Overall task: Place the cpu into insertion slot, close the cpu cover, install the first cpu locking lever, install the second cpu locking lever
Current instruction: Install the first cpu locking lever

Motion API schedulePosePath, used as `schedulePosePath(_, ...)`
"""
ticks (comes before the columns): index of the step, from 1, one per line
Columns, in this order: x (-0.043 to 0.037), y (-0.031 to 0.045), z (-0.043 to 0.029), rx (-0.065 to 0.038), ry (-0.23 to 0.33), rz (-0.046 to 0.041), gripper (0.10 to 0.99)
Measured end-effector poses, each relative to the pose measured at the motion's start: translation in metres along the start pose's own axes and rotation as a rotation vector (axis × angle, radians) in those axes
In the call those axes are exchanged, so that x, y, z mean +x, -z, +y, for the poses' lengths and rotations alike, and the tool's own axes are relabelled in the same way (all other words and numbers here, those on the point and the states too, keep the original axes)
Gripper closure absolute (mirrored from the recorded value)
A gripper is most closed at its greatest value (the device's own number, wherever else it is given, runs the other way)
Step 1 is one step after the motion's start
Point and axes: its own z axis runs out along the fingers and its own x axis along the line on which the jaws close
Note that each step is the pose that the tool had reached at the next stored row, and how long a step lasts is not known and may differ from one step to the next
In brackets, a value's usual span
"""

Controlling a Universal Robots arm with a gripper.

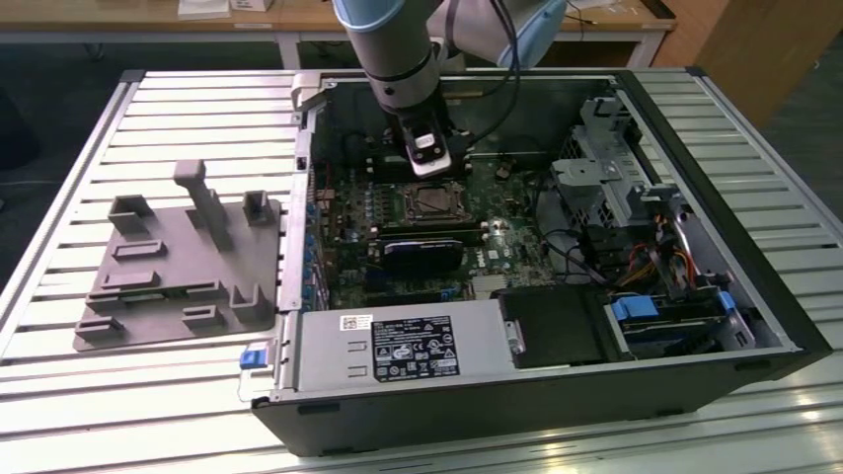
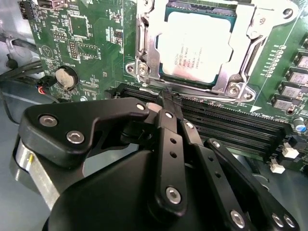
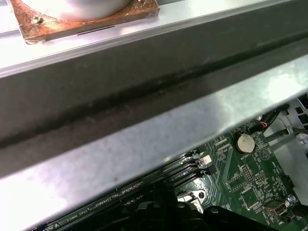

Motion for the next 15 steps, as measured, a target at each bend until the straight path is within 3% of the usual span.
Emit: schedulePosePath(15,-0.0023,-0.0019,0.0012,0.006,0.002,-0.0027,0.984)
